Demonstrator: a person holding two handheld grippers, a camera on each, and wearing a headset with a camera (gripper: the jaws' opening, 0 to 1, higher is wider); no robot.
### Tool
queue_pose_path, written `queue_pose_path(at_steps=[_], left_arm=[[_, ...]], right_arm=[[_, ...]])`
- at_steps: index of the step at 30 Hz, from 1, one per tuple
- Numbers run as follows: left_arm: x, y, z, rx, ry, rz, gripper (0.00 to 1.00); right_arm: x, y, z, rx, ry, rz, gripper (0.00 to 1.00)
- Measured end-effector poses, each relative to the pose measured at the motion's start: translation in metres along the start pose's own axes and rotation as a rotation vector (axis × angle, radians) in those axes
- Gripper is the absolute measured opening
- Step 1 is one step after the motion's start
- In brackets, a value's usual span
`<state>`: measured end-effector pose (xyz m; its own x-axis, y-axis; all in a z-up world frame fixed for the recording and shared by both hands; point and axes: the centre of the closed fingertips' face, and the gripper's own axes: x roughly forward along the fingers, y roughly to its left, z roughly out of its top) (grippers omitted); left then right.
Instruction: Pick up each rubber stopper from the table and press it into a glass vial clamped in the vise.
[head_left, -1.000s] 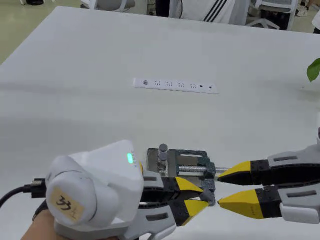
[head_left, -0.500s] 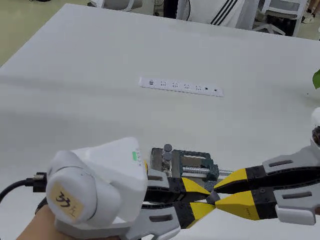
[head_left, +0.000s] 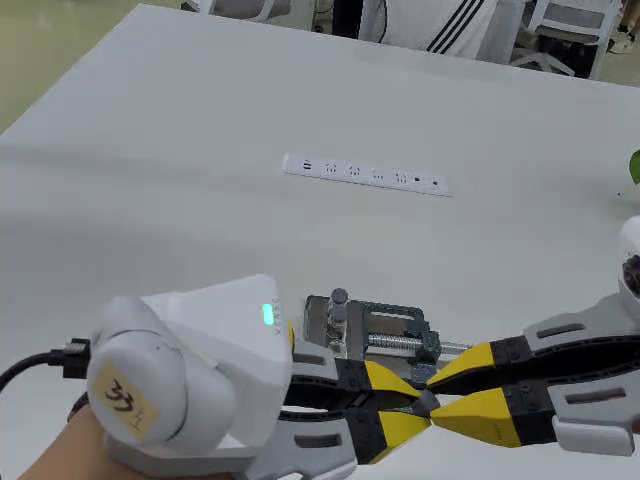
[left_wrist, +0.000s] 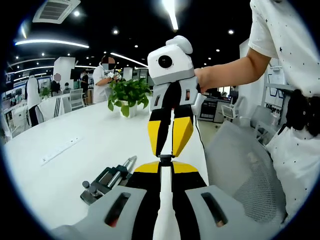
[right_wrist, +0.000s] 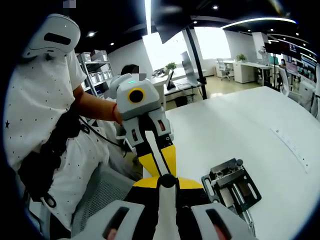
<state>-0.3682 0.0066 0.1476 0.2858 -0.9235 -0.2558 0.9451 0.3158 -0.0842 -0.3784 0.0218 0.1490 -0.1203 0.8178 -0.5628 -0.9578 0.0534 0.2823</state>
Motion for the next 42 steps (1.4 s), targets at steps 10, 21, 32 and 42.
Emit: queue_pose_path(at_steps=[10, 21, 32, 42], left_arm=[[-0.0012, 0.0007, -0.0003, 0.035, 0.021, -0.012, 0.03], [-0.0003, -0.0014, -0.0013, 0.03, 0.021, -0.027, 0.03], [-0.0048, 0.001, -0.0024, -0.021, -0.002, -0.033, 0.03], [-0.0063, 0.0048, -0.0072, -0.028, -0.011, -0.009, 0.04]], right_arm=[[0.0001, 0.0, 0.0006, -0.005, 0.014, 0.011, 0.07], [-0.0004, 0.0018, -0.0012, -0.033, 0.038, 0.024, 0.06], [0.0028, 0.0022, 0.0005, -0.079, 0.056, 0.033, 0.05], [0.0086, -0.0013, 0.0005, -0.078, 0.077, 0.015, 0.05]])
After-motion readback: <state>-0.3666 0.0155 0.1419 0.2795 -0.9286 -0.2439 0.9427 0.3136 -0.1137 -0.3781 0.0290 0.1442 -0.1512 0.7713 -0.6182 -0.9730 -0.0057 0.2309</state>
